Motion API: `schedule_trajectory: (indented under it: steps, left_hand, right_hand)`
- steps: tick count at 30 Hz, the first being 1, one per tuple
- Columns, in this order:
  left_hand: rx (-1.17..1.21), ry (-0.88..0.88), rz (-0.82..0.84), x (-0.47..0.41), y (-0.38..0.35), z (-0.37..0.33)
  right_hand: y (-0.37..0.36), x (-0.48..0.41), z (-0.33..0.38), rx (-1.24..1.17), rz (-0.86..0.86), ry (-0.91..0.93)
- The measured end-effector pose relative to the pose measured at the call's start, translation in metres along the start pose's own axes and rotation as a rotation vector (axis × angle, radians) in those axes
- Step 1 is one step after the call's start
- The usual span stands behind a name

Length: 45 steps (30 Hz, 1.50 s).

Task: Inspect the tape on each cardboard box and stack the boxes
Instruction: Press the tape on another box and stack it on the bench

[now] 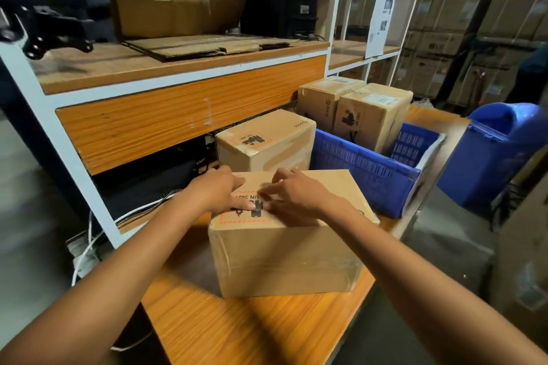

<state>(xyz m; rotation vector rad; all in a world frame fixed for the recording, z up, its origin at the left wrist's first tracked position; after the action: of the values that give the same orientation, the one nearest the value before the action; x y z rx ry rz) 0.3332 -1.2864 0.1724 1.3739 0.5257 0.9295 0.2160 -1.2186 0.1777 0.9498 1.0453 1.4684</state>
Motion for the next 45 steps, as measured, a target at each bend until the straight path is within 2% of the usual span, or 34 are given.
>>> schedule_trajectory:
  steps: [3,6,9,11,14,16,20,24,29,35,41,45]
  left_hand:
    - [0.13,0.041,-0.097,-0.003,-0.007,0.004]
    - [0.427,0.124,-0.063,-0.007,-0.033,0.011]
    - [0.645,0.156,-0.071,-0.011,-0.042,0.012]
    - [0.779,0.18,-0.102,-0.011,-0.042,0.015]
    - [1.114,0.167,-0.137,-0.01,-0.049,0.019]
    - [1.21,0.161,-0.149,-0.008,-0.053,0.02]
    - [1.219,0.246,-0.2,0.0,-0.05,0.025]
    - [1.09,0.317,-0.267,0.02,-0.04,0.024]
    - [0.998,0.385,-0.442,0.061,-0.029,0.016]
    - [0.96,0.378,-0.607,0.088,-0.024,0.017]
    - [0.893,0.291,-0.633,0.108,-0.035,0.012]
    - [0.92,0.327,-0.607,0.113,-0.066,0.011]
  right_hand:
    - [0.008,0.007,-0.029,-0.007,-0.049,-0.047]
    - [0.02,0.024,-0.087,0.048,-0.14,-0.302]
    - [0.021,0.044,-0.138,-0.101,-0.238,-0.572]
    - [0.02,0.05,-0.151,-0.237,-0.315,-0.682]
    - [0.025,0.057,-0.157,-0.368,-0.401,-0.74]
    - [0.029,0.064,-0.157,-0.407,-0.453,-0.725]
    - [0.031,0.084,-0.149,-0.412,-0.534,-0.659]
    - [0.032,0.113,-0.13,-0.394,-0.623,-0.62]
    - [0.028,0.146,-0.113,-0.47,-0.709,-0.588]
    - [0.027,0.17,-0.104,-0.578,-0.922,-0.559]
    - [0.013,0.19,-0.105,-0.645,-1.016,-0.577]
    - [-0.016,0.192,-0.106,-0.758,-1.037,-0.561]
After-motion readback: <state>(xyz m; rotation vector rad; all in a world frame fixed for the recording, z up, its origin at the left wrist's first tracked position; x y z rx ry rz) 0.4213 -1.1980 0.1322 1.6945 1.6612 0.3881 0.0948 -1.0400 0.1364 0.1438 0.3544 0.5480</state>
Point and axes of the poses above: each hand's wrist, its own x-axis away from the middle knuckle, its own y-axis out of the back of the hand, z = x × y, the point moved 10 cm from there along -x, towards the middle knuckle, and after that the axes turned 9 degrees about -x, right-handed, at the moved point
